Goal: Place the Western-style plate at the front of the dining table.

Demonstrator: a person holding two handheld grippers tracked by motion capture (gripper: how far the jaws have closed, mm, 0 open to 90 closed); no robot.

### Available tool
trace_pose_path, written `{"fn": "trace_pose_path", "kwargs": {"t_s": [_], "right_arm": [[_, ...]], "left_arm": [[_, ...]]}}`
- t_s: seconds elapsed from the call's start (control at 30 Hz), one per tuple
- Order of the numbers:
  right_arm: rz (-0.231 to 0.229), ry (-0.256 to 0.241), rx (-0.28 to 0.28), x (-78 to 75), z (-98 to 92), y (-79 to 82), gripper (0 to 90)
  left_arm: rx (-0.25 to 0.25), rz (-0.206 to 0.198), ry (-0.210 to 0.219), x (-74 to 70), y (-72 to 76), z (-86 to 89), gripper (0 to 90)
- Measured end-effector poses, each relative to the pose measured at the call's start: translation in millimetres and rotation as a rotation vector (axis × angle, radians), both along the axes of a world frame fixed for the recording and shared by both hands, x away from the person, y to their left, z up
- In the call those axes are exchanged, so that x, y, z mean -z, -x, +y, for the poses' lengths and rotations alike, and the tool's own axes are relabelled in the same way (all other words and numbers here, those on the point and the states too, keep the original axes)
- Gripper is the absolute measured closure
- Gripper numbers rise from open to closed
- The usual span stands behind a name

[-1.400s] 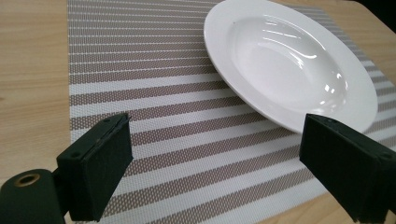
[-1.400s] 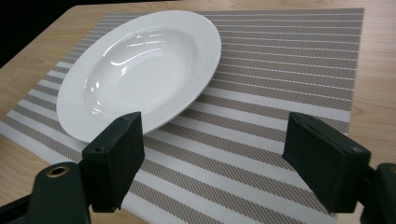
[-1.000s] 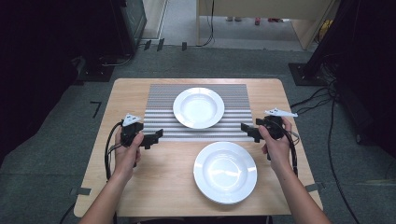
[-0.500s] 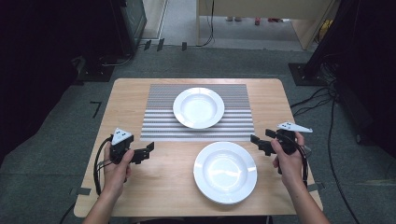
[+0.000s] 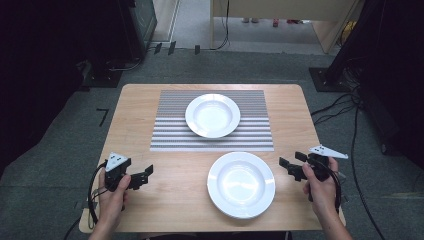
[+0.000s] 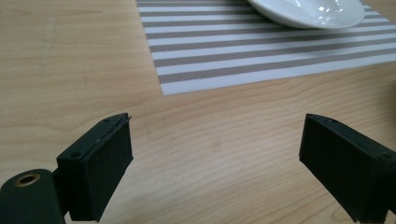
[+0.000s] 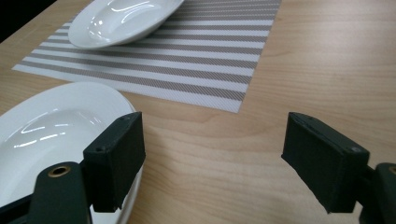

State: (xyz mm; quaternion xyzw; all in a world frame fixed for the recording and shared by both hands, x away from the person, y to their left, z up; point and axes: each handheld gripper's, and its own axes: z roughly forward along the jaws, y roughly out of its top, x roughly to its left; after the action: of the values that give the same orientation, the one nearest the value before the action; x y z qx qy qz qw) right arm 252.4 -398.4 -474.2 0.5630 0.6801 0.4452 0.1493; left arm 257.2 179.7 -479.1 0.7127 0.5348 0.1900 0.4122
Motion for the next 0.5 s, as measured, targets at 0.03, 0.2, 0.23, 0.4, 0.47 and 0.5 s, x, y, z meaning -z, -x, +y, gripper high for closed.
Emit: {"fn": "trace_pose_path", "kwargs": {"t_s": [0.03, 0.2, 0.23, 0.4, 0.47, 0.5], "right_arm": [[0.0, 0.003, 0.004, 1.1, -1.7, 1.7, 21.4], [0.018, 0.008, 0.024, 9.4, -11.4, 14.0, 21.7], [0.021, 0.006, 0.028, 11.3, -13.4, 16.3, 21.7], [0.036, 0.02, 0.048, 20.0, -23.7, 27.8, 21.8], [0.046, 0.025, 0.057, 23.5, -28.3, 32.0, 21.8], [0.046, 0.025, 0.057, 23.5, -28.3, 32.0, 21.8]], "left_arm": [[-0.004, 0.002, -0.002, 1.6, 1.7, 2.4, 9.4], [-0.031, 0.022, -0.004, 9.8, 8.9, 16.7, 9.4], [-0.04, 0.026, -0.009, 11.7, 10.4, 19.3, 9.4], [-0.061, 0.043, -0.047, 19.4, 20.1, 33.3, 9.4], [-0.077, 0.05, -0.048, 22.6, 25.2, 41.9, 9.4], [-0.077, 0.05, -0.048, 22.6, 25.2, 41.9, 9.5]]}}
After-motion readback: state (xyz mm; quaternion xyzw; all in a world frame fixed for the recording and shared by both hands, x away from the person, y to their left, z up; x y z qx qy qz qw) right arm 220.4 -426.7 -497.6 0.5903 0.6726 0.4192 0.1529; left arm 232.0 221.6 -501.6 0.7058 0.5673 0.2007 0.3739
